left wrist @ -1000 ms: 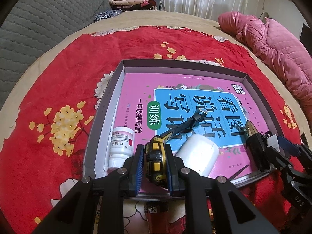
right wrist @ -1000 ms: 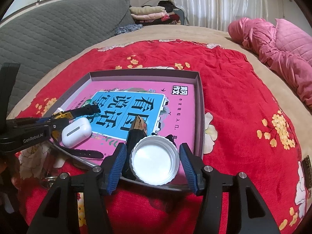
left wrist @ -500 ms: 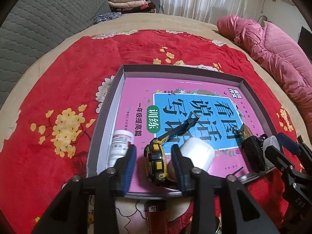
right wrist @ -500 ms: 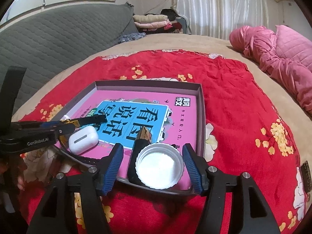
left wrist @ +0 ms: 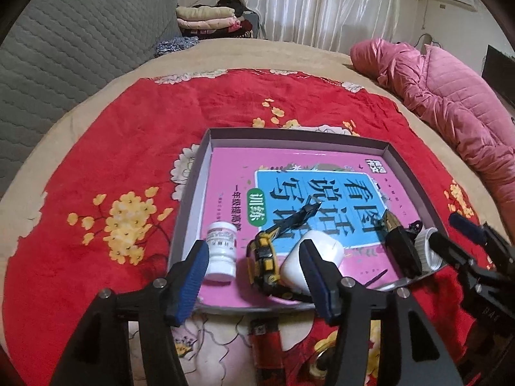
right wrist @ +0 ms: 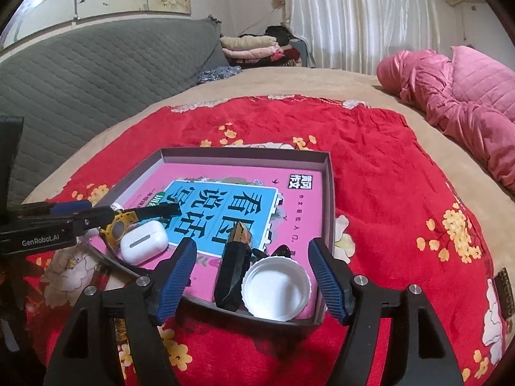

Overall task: Organize rigid objects
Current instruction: 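Open the left gripper to release the tape measure while the right releases the cap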

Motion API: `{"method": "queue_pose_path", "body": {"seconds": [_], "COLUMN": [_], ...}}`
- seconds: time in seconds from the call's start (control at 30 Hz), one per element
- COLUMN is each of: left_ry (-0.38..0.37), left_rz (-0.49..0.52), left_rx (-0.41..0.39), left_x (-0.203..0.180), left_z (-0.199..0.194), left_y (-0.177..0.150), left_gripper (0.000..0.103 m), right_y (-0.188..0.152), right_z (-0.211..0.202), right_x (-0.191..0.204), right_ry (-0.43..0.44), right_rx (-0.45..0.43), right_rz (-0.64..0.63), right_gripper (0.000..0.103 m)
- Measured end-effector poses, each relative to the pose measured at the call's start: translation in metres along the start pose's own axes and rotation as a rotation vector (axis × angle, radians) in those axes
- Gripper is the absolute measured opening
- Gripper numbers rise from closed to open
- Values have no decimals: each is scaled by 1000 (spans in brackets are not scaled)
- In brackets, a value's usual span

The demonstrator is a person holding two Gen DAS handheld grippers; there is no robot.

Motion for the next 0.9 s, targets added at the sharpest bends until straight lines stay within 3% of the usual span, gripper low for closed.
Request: {"method": "queue_pose_path", "body": {"seconds": [0.47,0.9], "left_ry": [2,11], "left_rz": [7,14], "left_rx": [-5,6], "left_x": [1,1], "left_z": [-17,-39], "left_y": [-5,-20], "left_gripper": [66,66], "right_y": [0,-22], "right_z": [-25,-56], "right_x": [-2,34], "right_ry": [26,103], "right_rx": [-50,-53], "right_rz": [20,-29], "right_gripper": [74,75]}}
Point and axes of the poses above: each gripper's, at about its wrist camera, not at the fingertips, and z roughly the way its jaws point, x to its left, y to its top, the point moved 6 cm from there along z, roughly the way its jaws point, and after that the axes turned 13 degrees about z, right-handed, at the moved point
